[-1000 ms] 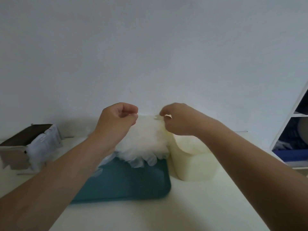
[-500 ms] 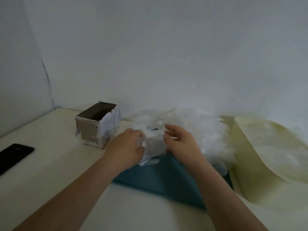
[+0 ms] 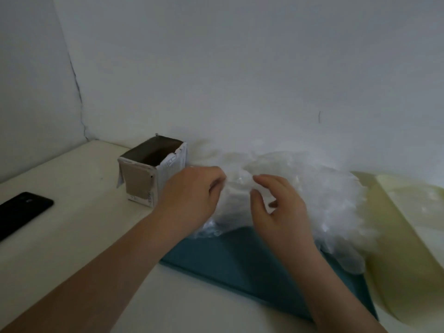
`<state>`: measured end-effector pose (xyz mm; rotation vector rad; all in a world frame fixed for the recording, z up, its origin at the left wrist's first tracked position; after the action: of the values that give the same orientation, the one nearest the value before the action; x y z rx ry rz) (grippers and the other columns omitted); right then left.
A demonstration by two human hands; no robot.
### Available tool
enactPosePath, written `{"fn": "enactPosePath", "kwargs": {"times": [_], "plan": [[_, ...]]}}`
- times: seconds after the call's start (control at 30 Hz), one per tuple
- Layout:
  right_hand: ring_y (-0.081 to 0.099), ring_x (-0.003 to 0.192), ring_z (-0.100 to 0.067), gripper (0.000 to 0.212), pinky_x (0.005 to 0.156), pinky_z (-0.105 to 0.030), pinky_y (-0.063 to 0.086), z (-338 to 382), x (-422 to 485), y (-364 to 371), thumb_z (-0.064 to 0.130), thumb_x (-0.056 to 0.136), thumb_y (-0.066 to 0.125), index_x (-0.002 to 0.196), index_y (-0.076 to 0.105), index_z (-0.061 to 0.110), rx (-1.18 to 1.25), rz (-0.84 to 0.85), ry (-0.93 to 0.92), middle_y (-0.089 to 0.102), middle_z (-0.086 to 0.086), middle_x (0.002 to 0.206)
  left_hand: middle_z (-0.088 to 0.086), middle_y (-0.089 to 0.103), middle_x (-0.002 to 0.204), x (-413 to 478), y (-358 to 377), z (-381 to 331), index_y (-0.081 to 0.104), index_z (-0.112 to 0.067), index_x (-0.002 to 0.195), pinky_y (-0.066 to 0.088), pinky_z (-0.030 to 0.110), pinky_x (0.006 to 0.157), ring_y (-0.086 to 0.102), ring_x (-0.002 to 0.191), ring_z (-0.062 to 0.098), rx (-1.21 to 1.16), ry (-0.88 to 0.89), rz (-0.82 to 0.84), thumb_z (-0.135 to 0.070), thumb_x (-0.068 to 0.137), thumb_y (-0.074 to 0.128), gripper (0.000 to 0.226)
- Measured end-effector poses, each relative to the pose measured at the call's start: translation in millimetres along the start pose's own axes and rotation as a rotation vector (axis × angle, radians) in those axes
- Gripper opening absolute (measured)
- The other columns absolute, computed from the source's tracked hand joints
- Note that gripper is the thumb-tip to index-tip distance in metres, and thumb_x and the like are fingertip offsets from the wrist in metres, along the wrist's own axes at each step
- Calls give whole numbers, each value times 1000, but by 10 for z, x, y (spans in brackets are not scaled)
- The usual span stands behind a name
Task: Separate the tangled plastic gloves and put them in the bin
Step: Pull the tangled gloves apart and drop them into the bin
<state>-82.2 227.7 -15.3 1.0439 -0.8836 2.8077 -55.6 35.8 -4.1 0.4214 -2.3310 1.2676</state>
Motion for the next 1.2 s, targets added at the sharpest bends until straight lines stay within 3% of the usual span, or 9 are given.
{"fn": "enactPosePath", "kwargs": {"times": [0.17,0.3,0.47,0.6,0.67,0.8,0.9,1.0,1.2], "plan": [[58,125,-6,37,108,-32,48,265,144,-427,37,98,58,130,67,21,57,-140,-34,64,11,131,-4,77,111,23,-213,-276,78,-16,102,59,37,92,69,103,12,-52,322,-141,-6,96,64,19],[61,122,2,37,108,-35,50,282,234,-742,46,101,60,134,64,30,239,-171,166,66,16,132,1,73,128,-18,-249,-421,81,-18,93,48,49,109,63,125,22,9,531,-147,-7,93,59,25],[73,108,-16,58,103,-49,53,126,219,-618,70,83,69,116,74,22,591,281,501,77,3,115,4,60,148,-50,-270,-485,82,-26,87,31,59,121,43,149,24,-8,572,-97,4,85,74,31],[75,97,-31,31,87,-41,61,173,142,-431,33,93,72,109,77,7,711,432,551,78,-16,106,6,54,155,-74,-296,-584,84,-28,91,29,62,120,36,153,27,-23,603,-99,2,85,75,32],[73,81,-30,24,72,-34,61,159,124,-386,21,91,72,103,76,0,819,396,598,76,-20,94,5,47,161,-126,-311,-686,79,-27,115,32,60,121,34,154,24,-61,613,-102,1,91,69,38],[72,74,-26,13,68,-36,61,56,152,-394,5,91,68,100,77,3,849,269,662,75,-17,88,-17,42,161,-25,-476,-488,39,-48,149,47,41,114,46,144,5,-594,119,-182,-35,95,74,66],[73,77,-27,16,68,-37,61,70,141,-363,-1,94,63,103,76,5,867,267,669,76,-19,93,-12,59,143,15,-360,-199,52,-42,143,53,45,107,62,129,11,-916,-380,-7,-75,64,82,91],[73,79,-28,15,70,-38,61,86,118,-319,2,98,62,104,75,5,881,245,640,76,-17,92,11,74,119,-54,-94,-173,70,-14,123,56,56,103,72,114,31,-1108,-484,284,-42,77,92,58],[41,39,-17,13,37,-20,34,32,139,-335,17,101,64,101,75,11,622,178,519,66,-12,66,9,75,89,-51,-170,-93,77,-10,98,59,33,66,73,78,23,-1132,-572,121,-14,93,74,6]]}}
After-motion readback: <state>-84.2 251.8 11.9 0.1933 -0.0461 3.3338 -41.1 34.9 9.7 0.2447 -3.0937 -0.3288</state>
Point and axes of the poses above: each hand's wrist, its own x-axis towards the middle knuckle, its own y-axis out of the palm, z = x × y, the point moved 5 cm from there along x, towards the middle knuckle
